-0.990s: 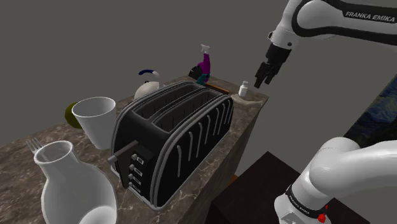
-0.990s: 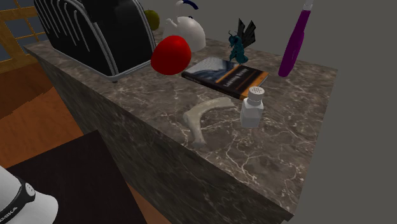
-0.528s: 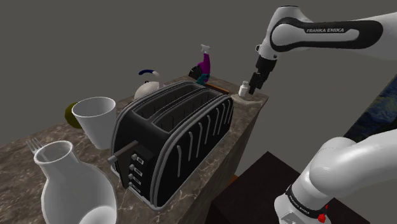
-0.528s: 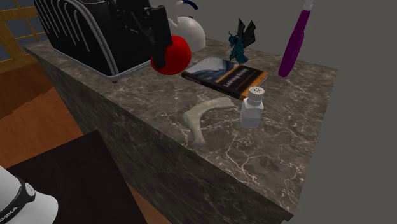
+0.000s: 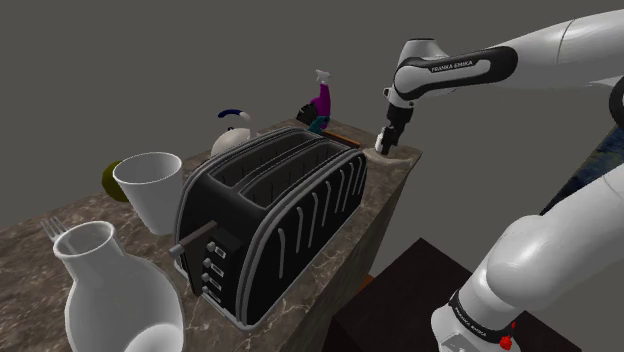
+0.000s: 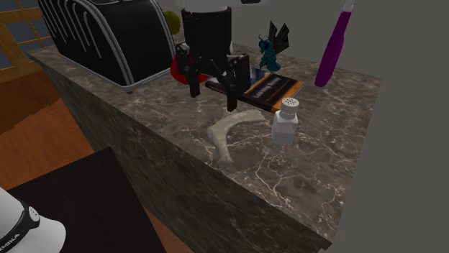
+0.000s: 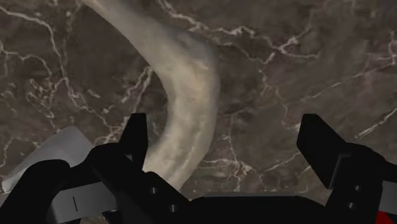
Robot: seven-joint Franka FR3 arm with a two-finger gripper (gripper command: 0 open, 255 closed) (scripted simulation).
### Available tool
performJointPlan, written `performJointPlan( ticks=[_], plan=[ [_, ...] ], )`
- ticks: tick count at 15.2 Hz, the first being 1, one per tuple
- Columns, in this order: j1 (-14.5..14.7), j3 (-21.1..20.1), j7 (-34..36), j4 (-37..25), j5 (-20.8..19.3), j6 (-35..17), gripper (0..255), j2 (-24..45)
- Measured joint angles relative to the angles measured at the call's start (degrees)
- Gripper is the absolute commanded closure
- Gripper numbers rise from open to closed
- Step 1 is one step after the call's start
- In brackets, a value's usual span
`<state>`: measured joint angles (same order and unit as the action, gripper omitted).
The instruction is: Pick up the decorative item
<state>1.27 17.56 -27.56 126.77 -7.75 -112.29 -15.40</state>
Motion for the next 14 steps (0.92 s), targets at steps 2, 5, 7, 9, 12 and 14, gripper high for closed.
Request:
performJointPlan(
  ticks=[2,5,7,9,12,14],
  plan=[
    [-0.1,1.0,-2.5,-1.0,-0.2,-2.2,0,3.8],
    [0.0,1.4,-3.6,-0.6,-0.1,-4.8,0,6.2],
    [0.0,1.5,-3.7,0.0,0.1,-6.3,0,7.2],
    [-0.1,1.7,-3.9,0.6,0.2,-7.7,0,7.9],
    [-0.1,1.7,-3.8,1.5,0.2,-8.9,255,8.2],
    [-0.1,1.7,-3.8,1.6,0.2,-9.0,255,8.2]
  ],
)
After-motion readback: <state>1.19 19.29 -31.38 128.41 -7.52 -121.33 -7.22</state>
